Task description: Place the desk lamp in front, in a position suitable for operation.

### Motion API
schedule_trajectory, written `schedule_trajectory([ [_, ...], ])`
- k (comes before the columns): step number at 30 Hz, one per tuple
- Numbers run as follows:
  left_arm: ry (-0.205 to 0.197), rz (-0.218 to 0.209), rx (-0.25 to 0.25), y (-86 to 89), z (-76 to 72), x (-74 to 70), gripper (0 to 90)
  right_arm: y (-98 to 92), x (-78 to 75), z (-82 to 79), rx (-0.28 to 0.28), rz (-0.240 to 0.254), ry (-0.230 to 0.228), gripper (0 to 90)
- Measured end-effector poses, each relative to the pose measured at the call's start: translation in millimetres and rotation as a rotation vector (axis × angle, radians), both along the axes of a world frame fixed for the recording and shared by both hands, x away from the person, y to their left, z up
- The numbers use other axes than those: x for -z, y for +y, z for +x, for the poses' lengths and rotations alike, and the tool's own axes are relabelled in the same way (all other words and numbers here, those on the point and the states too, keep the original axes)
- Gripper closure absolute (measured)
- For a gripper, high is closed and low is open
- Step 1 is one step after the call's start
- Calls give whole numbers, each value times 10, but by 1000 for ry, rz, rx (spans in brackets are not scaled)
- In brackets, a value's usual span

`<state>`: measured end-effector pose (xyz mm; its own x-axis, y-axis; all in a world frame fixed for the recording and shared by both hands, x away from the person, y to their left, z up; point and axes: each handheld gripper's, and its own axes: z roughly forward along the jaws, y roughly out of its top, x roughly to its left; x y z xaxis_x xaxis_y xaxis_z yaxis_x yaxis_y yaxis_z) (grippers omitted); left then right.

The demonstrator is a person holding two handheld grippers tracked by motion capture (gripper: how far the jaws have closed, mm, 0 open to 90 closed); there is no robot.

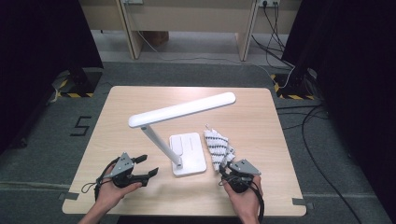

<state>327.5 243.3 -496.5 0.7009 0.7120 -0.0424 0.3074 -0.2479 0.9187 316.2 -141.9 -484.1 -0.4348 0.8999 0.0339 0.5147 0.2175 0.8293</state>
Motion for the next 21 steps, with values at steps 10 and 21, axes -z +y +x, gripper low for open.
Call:
schedule_trajectory([
  [10, -12, -27, 25, -155, 2, -134, 285, 141, -13, 51, -63, -21, 17, 756],
  [21, -53, -72, 50, -392, 30, -361, 288, 440, 46, 290, -129, -85, 76, 898],
])
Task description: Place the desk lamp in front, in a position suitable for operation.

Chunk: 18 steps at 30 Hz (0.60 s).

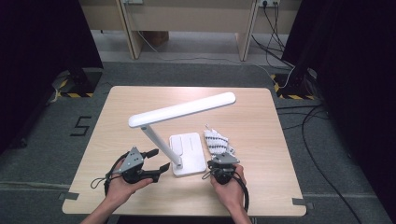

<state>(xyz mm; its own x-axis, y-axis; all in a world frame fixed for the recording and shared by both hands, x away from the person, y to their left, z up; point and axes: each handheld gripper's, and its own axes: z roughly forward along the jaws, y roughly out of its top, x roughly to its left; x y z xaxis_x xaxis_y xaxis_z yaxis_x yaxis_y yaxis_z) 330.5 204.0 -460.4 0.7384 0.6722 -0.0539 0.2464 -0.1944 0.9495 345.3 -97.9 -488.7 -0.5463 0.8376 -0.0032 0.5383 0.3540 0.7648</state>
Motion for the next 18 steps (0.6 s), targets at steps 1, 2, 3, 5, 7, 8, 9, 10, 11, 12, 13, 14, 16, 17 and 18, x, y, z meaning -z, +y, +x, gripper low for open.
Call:
schedule_trajectory([
  [1, -4, -1, -1, -18, 3, -15, 288, 21, 7, 9, 5, 1, 10, 900],
  [2, -8, -1, -1, -34, 5, -28, 291, 41, 20, 28, 11, -5, 16, 900],
  [3, -12, -1, -4, -49, 6, -38, 293, 55, 34, 47, 15, -10, 21, 900],
  [5, -14, -2, -6, -67, 7, -46, 314, 77, 56, 83, 20, -16, 32, 900],
  [7, -19, 0, -16, -78, 12, -51, 336, 93, 72, 105, 22, -24, 38, 900],
  [8, -18, -4, -26, -83, 16, -56, 351, 101, 84, 117, 24, -29, 42, 900],
  [9, -20, -7, -32, -90, 23, -63, 366, 103, 92, 128, 27, -32, 49, 900],
  [10, -20, -7, -32, -90, 23, -63, 384, 103, 101, 139, 35, -37, 55, 900],
  [11, -27, -5, -45, -99, 33, -69, 396, 103, 108, 147, 40, -36, 59, 900],
  [12, -27, -2, -48, -101, 35, -70, 406, 104, 112, 152, 44, -36, 61, 900],
  [13, -27, -6, -47, -108, 41, -69, 415, 107, 116, 157, 46, -37, 62, 900],
  [14, -28, -5, -47, -114, 43, -70, 421, 109, 120, 162, 47, -45, 68, 900],
  [16, -26, -1, -53, -124, 48, -73, 435, 117, 135, 175, 47, -49, 73, 900],
  [17, -26, 0, -56, -123, 53, -74, 442, 122, 141, 182, 45, -52, 75, 900],
  [18, -26, 1, -60, -120, 58, -74, 456, 127, 145, 188, 41, -55, 76, 900],
])
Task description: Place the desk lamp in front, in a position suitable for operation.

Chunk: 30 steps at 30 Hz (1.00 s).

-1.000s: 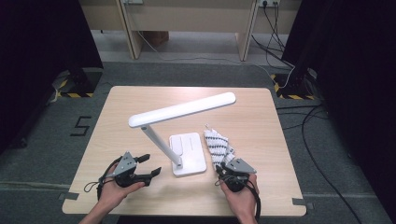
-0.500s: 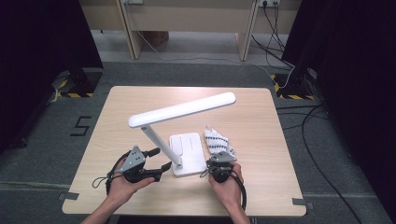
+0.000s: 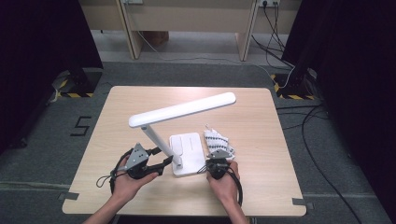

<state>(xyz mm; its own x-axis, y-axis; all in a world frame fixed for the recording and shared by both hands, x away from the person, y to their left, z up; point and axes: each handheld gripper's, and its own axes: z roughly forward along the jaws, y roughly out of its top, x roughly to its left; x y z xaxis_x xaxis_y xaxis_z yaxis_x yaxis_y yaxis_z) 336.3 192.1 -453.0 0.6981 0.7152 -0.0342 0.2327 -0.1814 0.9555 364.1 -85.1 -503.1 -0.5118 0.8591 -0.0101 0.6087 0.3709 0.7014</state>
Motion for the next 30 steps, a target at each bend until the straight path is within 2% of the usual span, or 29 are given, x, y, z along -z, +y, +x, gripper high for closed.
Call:
schedule_trajectory([
  [7, 2, 11, -14, 17, 44, -3, 530, 31, 33, 7, -5, -17, 10, 900],
  [14, 17, -2, -31, 46, 93, -5, 547, 70, 36, -16, -22, -21, 15, 900],
  [19, 11, 7, -42, 79, 121, -15, 570, 125, 35, -41, -37, -30, 12, 900],
  [30, 12, 8, -98, 184, 231, -36, 639, 281, 28, -109, -73, -49, 8, 900],
])
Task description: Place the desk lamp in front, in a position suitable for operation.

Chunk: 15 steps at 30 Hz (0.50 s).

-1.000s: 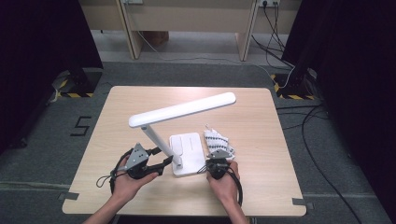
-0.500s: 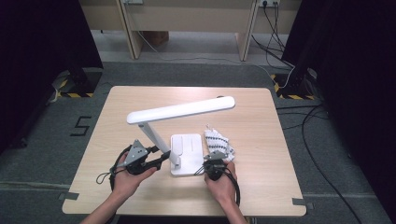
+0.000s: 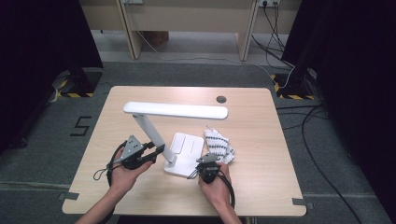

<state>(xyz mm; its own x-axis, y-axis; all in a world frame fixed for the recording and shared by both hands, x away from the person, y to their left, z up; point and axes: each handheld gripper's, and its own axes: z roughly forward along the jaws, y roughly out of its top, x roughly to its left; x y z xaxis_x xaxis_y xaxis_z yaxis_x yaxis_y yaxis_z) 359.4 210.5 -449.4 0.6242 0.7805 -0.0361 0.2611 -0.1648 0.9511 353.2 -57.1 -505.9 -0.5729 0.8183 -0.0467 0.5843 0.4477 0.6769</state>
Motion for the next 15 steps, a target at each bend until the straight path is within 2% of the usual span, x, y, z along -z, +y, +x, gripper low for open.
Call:
schedule_trajectory([
  [6, 9, -10, -18, 63, 97, -6, 671, 103, -7, -29, -25, 1, -4, 900],
  [15, 16, -23, -18, 152, 273, 0, 697, 263, -15, -46, -55, 9, -7, 900],
])
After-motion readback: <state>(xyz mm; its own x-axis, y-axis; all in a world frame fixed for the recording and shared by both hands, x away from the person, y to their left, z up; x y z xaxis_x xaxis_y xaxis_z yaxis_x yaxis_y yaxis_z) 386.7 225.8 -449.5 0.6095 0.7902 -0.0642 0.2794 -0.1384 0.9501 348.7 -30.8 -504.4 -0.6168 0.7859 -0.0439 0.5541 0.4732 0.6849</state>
